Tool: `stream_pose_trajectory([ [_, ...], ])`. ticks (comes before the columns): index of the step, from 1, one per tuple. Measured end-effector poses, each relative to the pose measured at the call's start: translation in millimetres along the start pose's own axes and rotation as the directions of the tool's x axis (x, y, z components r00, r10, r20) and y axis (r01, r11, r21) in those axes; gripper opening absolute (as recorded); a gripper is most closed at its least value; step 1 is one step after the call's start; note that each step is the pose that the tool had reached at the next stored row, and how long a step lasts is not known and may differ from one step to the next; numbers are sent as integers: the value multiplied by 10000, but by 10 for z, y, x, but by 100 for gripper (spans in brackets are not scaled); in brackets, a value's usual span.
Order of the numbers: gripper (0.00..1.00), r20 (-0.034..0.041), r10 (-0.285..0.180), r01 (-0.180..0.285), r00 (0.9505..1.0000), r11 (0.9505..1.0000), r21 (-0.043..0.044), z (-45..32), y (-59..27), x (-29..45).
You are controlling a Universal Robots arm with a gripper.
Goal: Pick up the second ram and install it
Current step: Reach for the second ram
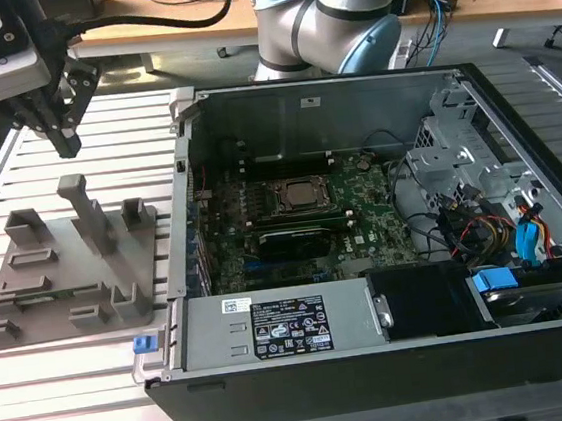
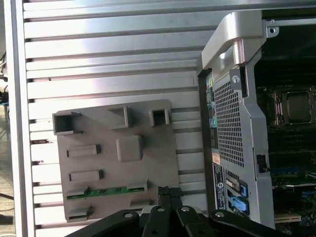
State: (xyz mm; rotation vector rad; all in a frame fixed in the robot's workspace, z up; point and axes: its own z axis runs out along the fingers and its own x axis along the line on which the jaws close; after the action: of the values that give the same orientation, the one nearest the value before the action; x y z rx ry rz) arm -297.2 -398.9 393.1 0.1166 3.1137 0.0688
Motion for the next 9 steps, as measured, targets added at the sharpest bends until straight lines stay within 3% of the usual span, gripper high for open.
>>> stream_pose_trajectory([
  [9,11,1,1,-1,10000,10000,-1,-1,-24,313],
])
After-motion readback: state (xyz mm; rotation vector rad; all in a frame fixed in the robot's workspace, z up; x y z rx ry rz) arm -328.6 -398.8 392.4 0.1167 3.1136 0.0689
